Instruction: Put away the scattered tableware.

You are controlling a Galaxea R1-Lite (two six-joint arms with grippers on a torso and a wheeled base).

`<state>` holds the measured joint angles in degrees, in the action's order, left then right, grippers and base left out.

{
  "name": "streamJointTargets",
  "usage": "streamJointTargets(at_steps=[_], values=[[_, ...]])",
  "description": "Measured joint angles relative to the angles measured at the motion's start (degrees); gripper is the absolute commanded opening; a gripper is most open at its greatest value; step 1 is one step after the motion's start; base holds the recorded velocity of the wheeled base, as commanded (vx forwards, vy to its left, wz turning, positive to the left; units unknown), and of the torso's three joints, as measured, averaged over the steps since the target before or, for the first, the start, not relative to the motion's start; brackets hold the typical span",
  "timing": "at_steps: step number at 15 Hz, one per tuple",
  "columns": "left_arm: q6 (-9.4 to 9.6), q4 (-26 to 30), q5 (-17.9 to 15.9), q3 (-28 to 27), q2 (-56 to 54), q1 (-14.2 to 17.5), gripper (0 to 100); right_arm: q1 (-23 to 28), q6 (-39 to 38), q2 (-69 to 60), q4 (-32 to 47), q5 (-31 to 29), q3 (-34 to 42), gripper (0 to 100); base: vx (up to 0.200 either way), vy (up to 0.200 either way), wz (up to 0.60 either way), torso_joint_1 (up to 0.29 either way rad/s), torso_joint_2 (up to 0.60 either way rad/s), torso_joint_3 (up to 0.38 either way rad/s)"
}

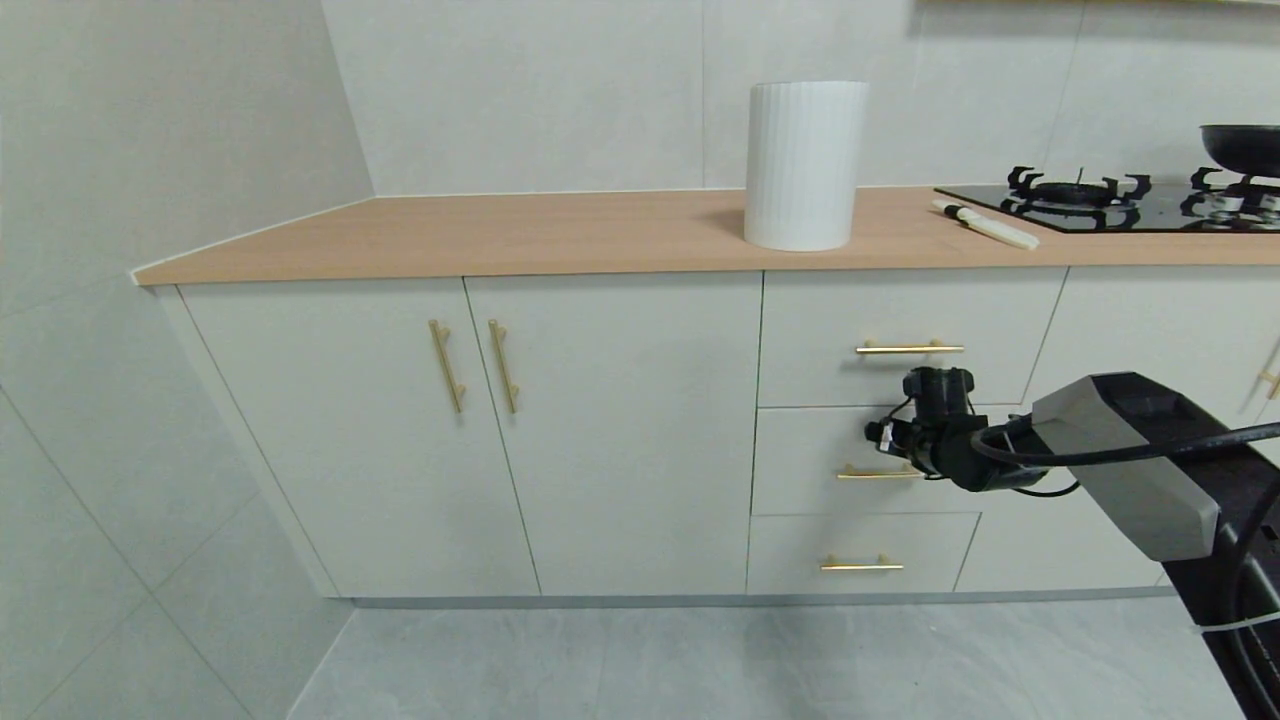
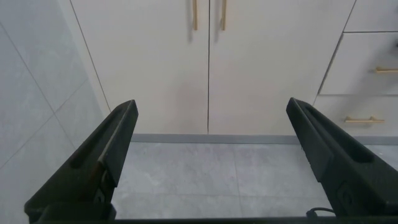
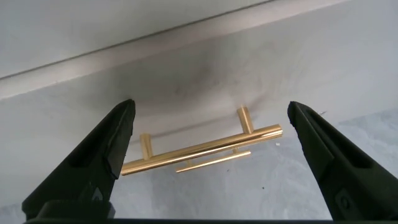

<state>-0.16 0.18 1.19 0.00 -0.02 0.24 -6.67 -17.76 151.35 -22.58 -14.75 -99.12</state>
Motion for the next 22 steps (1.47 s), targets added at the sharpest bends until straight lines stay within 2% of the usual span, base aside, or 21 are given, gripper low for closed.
streamJointTargets(at_steps=[11, 16, 22], values=[[0.00, -0.02, 0.02, 0.00, 0.00, 0.00, 100, 0.78, -0.84, 0.30, 0.22, -0.95, -1.15, 100, 0.000, 0.000, 0.00, 0.000, 0.00, 0.000], [0.00, 0.00, 0.02, 0.00, 0.00, 0.00, 100, -1.54, -0.60, -11.85, 0.55, 0.79, 13.90, 100, 0.000, 0.000, 0.00, 0.000, 0.00, 0.000], [0.00, 0.00, 0.02, 0.00, 0.00, 0.00, 100, -5.23, -0.27, -44.15, 0.24, 0.28, 41.83, 100, 0.000, 0.000, 0.00, 0.000, 0.00, 0.000]])
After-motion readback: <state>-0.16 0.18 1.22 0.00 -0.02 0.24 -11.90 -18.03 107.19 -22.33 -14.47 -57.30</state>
